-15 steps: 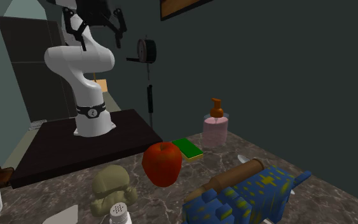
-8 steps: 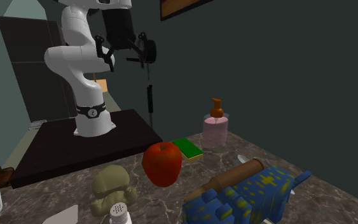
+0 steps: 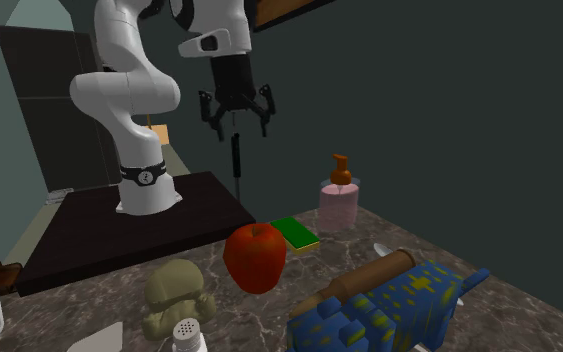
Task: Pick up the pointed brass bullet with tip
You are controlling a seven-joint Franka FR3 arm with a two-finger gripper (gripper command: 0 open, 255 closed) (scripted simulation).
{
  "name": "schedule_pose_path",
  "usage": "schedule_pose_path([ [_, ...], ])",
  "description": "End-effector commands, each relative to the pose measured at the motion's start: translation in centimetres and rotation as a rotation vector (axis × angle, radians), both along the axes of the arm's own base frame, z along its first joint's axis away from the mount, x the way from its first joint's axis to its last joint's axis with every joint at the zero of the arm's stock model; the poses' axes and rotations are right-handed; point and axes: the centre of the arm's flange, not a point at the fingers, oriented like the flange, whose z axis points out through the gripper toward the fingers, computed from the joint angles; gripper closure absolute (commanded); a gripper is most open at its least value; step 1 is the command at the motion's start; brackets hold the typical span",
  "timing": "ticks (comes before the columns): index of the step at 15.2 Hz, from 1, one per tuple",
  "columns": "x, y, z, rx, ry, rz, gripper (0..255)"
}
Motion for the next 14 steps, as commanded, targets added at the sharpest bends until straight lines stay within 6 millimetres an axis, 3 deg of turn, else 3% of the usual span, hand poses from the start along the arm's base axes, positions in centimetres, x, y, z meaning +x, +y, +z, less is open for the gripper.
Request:
schedule_pose_path([
  [1, 1.1, 1.8, -1.9, 0.002, -0.013, -0.072, 0],
  [7, 4.4, 6.7, -6.8, 0.0, -0.047, -0.272, 0],
  [14, 9.6, 11.3, -12.2, -0.002, -0.086, -0.506, 0],
])
